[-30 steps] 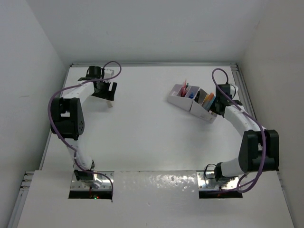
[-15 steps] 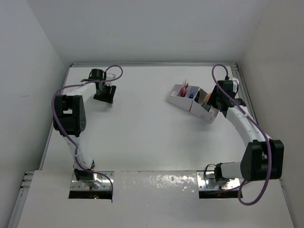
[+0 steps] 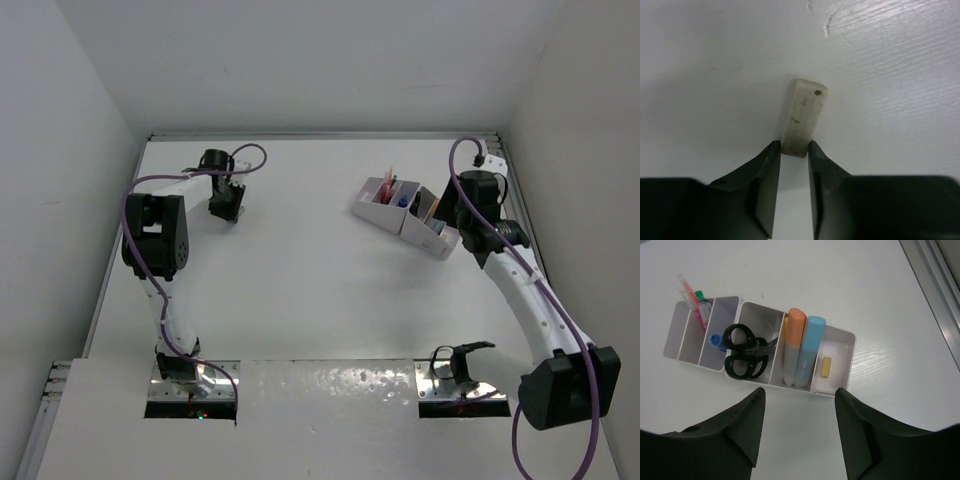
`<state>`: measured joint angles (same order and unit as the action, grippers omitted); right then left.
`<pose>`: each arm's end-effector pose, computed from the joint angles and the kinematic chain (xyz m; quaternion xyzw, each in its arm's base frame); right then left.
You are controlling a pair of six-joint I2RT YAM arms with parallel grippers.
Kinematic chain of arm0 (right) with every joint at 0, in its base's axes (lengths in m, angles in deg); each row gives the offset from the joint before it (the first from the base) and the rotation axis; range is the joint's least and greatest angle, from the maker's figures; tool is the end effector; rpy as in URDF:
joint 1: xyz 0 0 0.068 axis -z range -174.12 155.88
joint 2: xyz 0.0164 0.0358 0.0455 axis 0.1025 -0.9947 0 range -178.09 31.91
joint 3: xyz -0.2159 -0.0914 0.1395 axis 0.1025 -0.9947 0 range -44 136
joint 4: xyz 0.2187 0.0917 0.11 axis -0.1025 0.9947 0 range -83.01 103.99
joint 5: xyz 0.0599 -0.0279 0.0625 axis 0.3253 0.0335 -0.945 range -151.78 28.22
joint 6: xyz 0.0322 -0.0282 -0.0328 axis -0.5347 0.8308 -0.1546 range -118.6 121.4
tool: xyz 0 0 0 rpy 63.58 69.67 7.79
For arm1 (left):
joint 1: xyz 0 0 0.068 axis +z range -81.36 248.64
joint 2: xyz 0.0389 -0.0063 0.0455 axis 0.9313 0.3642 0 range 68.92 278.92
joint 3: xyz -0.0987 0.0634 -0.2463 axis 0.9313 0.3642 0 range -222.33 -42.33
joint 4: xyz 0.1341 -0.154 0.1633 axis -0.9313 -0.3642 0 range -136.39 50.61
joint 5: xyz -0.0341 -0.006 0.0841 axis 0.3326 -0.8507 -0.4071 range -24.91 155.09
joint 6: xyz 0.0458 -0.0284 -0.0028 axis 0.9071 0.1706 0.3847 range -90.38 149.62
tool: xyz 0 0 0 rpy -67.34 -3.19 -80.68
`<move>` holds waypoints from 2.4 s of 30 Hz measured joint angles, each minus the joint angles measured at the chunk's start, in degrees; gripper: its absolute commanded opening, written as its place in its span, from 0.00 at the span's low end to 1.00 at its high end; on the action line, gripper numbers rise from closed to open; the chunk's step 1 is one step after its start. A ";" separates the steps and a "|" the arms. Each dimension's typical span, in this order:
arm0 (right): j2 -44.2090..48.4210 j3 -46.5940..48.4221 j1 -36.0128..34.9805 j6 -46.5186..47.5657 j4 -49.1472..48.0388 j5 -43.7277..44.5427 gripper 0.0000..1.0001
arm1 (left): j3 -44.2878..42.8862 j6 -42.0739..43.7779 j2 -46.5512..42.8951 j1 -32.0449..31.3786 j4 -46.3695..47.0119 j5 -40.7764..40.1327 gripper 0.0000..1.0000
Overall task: Sort the stationery into containers
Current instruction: Pick up the stationery from the center of the board, then place the stationery in the drawer.
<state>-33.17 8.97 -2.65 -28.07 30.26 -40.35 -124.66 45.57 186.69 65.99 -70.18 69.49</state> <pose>0.2473 0.0240 0.2982 0.2425 0.8430 -0.0094 0.4801 0.4210 -0.0223 0.1536 0.1657 0.9637 -0.0135 0.2088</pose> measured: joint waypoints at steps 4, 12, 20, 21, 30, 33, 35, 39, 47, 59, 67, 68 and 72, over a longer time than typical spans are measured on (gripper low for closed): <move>2.23 0.00 -0.57 0.20 0.07 0.72 0.57 | 0.00 0.48 0.00 -0.15 0.13 -0.55 0.05; 3.76 -0.26 -2.05 0.55 2.43 1.01 0.56 | 1.57 5.99 -1.22 -0.90 1.38 1.25 0.00; 0.02 3.72 -11.98 -1.79 2.69 -8.48 0.60 | 4.44 19.58 -17.79 -8.68 -1.86 13.99 0.00; -1.11 4.44 -12.68 -2.54 1.07 -11.26 0.61 | 1.95 20.87 -18.69 -10.27 -2.69 16.48 0.00; -11.98 5.70 -18.43 -12.41 -16.76 -28.11 0.59 | -7.19 22.82 -19.96 -19.41 -9.11 28.48 0.00; -13.03 5.70 -19.43 -14.75 -20.15 -29.57 0.58 | -7.89 22.75 -19.96 -20.90 -11.37 29.24 0.00; -13.22 5.70 -19.89 -15.96 -22.34 -29.68 0.58 | -8.52 22.62 -19.96 -21.88 -12.24 29.31 0.00; -14.69 5.70 -21.00 -17.55 -26.03 -29.59 0.56 | -9.20 22.60 -19.93 -24.20 -12.68 28.94 0.00; -17.29 5.49 -21.66 -18.88 -27.54 -29.16 0.52 | -9.20 22.34 -19.80 -26.95 -12.98 28.81 0.00; -17.27 2.40 -21.84 -20.52 -27.98 -28.50 0.37 | -9.60 19.39 -19.63 -26.95 -12.20 27.06 0.00; -16.81 2.16 -21.99 -21.00 -29.57 -27.96 0.00 | -9.60 19.34 -19.10 -27.04 -12.17 26.25 0.57; -16.55 2.12 -21.99 -20.57 -29.22 -27.54 0.00 | -9.60 19.41 -19.10 -27.06 -12.00 26.03 0.81; -12.68 1.42 -21.79 -17.00 -24.04 -24.35 0.00 | -9.57 18.08 -19.12 -27.02 -11.43 23.45 1.00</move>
<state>-45.85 10.39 -24.45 -45.08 6.22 -64.70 -134.23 63.64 167.57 38.97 -81.61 92.95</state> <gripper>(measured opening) 0.069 0.985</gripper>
